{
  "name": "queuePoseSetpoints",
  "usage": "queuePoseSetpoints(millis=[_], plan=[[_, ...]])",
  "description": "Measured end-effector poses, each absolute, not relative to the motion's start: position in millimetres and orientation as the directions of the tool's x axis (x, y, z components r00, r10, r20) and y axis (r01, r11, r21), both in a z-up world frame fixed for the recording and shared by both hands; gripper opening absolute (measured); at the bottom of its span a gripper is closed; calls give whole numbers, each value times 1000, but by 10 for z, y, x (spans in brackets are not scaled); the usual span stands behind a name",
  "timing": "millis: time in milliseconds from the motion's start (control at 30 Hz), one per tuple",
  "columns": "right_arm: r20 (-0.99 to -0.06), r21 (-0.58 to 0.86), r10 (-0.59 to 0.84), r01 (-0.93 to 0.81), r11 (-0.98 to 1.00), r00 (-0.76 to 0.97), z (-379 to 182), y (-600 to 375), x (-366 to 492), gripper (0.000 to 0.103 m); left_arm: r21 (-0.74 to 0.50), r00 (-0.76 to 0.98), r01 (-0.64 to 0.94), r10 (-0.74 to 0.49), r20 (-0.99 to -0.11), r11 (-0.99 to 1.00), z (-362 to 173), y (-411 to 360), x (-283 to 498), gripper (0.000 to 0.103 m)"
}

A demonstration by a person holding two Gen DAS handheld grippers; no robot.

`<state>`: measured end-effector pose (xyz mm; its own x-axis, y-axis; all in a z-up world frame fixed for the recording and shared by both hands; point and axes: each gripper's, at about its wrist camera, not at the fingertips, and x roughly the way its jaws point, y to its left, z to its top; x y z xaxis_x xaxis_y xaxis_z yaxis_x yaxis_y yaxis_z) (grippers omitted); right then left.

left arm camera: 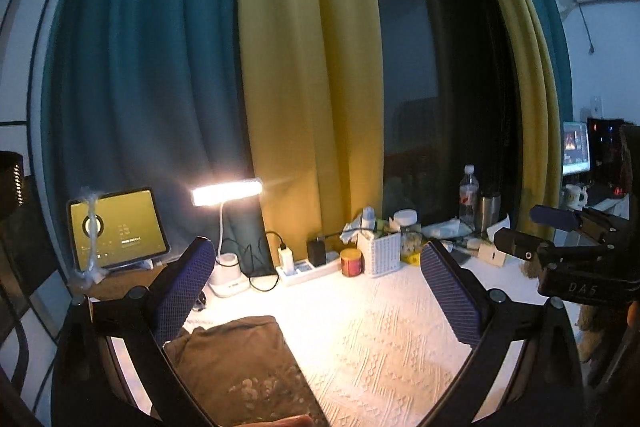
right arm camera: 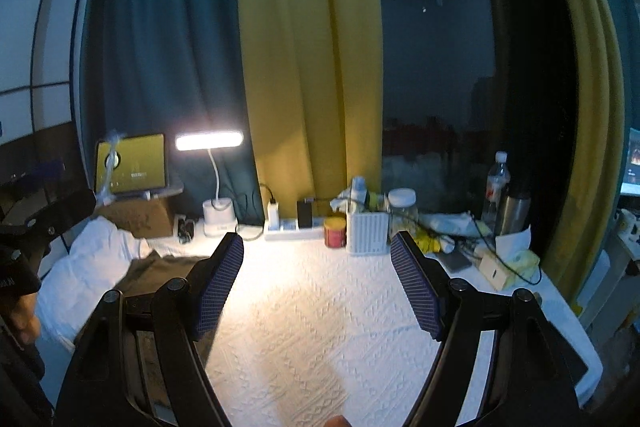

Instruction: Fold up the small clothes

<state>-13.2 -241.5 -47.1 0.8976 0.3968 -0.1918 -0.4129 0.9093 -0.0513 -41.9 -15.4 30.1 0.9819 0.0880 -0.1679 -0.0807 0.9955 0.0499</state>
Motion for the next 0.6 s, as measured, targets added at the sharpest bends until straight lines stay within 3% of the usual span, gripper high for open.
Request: queuePoseSetpoints(millis=[200,600], plan=[[-119,-53,389,-397,916,914,-309,-2406,-351,79,28,989,-77,80,-123,997,385,-109,-571,101],[-67,-86,393,-398,913,917,-123,-2290,-565,79,-2,990,-100,100,-97,995,469,80,-790,101]])
